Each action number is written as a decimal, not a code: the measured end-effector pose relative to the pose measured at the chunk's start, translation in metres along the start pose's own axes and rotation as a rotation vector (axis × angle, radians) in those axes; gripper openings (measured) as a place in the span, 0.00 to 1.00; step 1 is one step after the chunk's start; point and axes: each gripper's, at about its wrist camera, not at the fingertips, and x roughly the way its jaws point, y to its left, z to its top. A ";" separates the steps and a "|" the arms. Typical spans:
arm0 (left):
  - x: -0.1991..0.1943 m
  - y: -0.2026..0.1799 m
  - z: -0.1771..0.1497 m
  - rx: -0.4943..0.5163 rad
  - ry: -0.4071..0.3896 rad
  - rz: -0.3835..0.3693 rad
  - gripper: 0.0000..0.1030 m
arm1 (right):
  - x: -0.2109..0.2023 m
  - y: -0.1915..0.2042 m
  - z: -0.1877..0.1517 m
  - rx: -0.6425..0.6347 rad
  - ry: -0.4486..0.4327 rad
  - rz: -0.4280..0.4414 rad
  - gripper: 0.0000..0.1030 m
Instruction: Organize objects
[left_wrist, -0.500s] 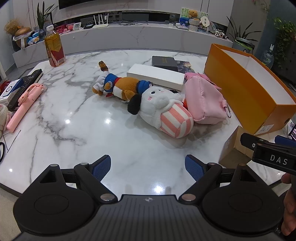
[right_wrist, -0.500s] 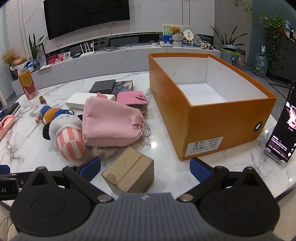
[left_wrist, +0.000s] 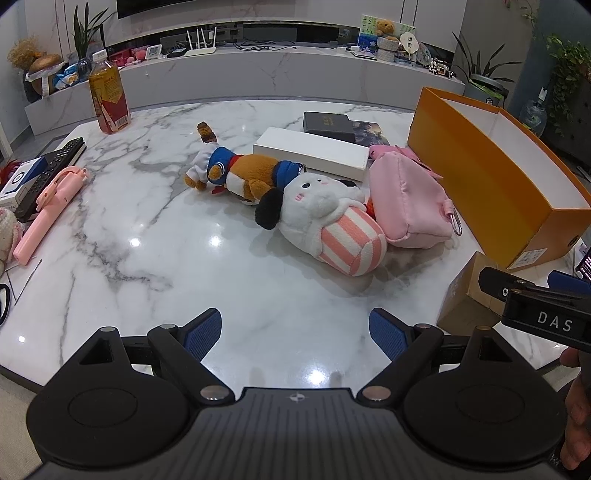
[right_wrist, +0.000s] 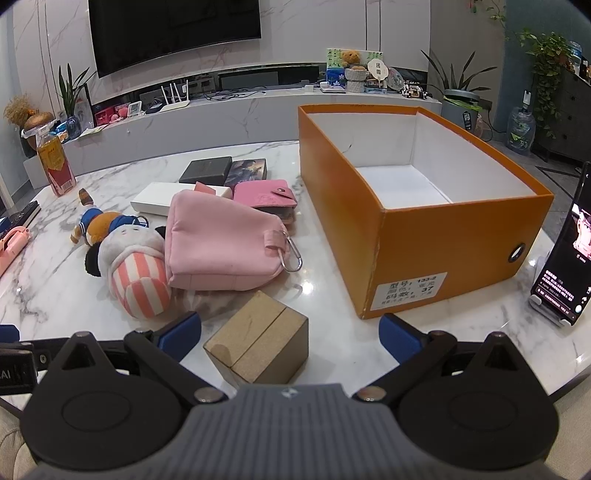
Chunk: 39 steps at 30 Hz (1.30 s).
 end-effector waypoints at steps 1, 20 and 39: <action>0.000 0.001 0.000 0.001 0.001 -0.001 1.00 | 0.000 0.000 0.000 0.000 0.001 0.000 0.99; 0.003 0.008 0.002 0.003 0.002 -0.007 1.00 | 0.002 -0.001 0.002 -0.007 0.021 -0.004 0.99; 0.019 -0.002 0.035 -0.020 -0.035 -0.051 1.00 | 0.035 0.008 0.008 -0.013 0.148 0.015 0.85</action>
